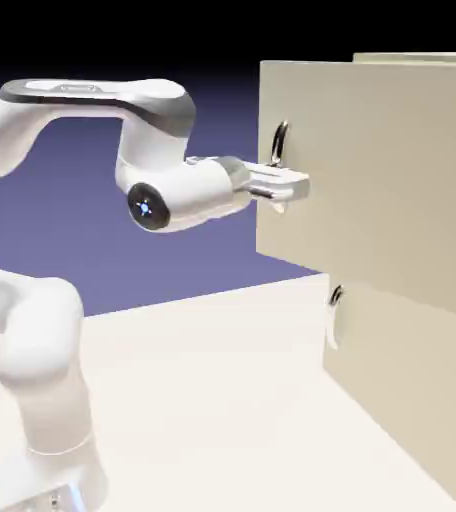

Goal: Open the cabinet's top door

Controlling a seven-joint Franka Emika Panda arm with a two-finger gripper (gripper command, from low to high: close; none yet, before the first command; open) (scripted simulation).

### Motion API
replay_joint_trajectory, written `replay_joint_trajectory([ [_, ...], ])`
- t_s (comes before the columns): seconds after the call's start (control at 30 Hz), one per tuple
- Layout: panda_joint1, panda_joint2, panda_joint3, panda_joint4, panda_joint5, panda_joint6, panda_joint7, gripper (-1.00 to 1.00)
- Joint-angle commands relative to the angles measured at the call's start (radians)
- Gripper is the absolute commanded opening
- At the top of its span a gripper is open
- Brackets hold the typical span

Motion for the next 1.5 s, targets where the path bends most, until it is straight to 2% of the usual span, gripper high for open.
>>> replay_joint_trajectory([
  [0.0, 0.001, -0.018, -0.028, -0.012, -0.045, -0.025, 0.019, -1.0],
  [0.37, -0.059, -0.119, -0.386, -0.048, -0.519, -0.381, 0.154, -1.0],
  [0.73, -0.009, 0.013, -0.785, 0.153, -0.889, -0.798, 0.155, -1.0],
  [1.13, 0.34, 0.19, -1.217, 0.559, -1.116, -1.205, 0.129, -1.0],
  [1.47, 0.702, 0.169, -1.498, 0.885, -1.222, -1.424, 0.178, -1.0],
])
